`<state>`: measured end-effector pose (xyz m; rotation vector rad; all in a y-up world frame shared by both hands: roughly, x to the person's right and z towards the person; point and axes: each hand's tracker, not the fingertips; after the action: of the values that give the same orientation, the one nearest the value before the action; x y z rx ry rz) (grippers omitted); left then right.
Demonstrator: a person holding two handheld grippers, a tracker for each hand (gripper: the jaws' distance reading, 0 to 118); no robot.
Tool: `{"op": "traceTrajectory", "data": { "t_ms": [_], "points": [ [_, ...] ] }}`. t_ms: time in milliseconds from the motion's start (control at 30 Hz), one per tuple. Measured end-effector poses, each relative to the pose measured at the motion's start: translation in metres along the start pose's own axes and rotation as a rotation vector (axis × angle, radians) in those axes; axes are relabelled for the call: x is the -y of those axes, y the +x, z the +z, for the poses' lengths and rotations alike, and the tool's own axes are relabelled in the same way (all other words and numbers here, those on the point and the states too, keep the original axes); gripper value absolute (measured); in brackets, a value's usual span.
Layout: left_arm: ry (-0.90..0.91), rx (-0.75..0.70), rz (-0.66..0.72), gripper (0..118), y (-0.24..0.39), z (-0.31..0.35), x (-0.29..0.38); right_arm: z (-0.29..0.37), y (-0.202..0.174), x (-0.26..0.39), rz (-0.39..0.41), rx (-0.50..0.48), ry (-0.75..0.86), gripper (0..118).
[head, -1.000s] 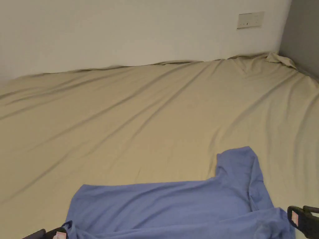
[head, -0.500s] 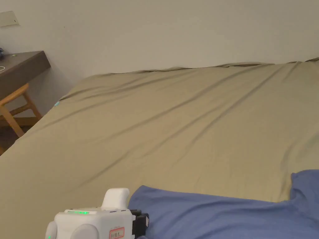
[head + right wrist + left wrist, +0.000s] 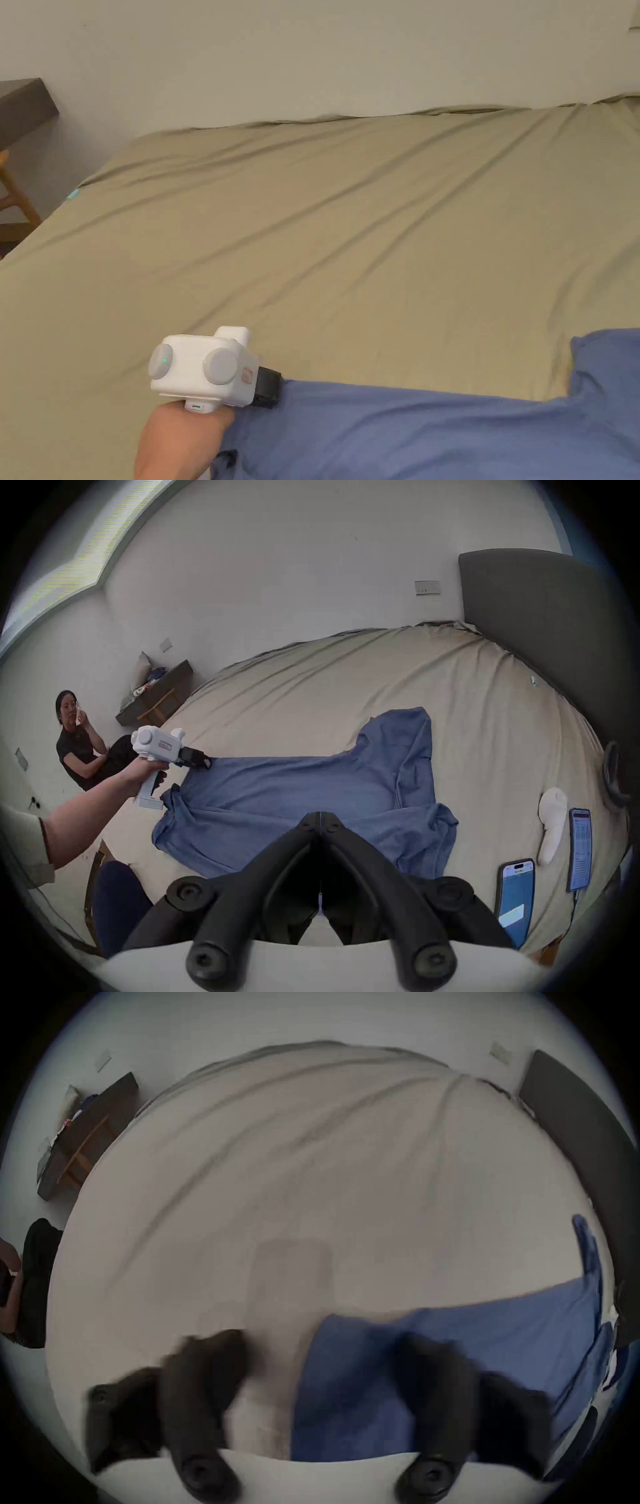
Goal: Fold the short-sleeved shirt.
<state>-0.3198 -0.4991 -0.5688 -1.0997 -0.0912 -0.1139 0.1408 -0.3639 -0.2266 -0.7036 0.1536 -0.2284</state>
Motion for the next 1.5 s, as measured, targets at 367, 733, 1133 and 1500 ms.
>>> {"op": "traceTrajectory", "data": {
  "t_ms": [367, 733, 1133, 1500],
  "points": [
    [0.262, 0.258, 0.082, 3, -0.013, 0.107, -0.001, -0.061, 0.093, -0.061, -0.02, 0.047, -0.045, 3],
    [0.22, 0.357, 0.108, 2, 0.011, 0.144, 0.011, -0.24, 0.165, -0.115, 0.064, 0.237, -0.522, 117],
    [0.223, 0.448, 0.202, 2, -0.02, 0.156, 0.029, -0.177, 0.11, -0.142, 0.179, 0.116, -0.384, 3],
    [0.146, 0.456, 0.16, 2, -0.06, 0.186, 0.09, -0.055, 0.128, -0.1, 0.205, 0.036, -0.523, 3]
  ]
}}
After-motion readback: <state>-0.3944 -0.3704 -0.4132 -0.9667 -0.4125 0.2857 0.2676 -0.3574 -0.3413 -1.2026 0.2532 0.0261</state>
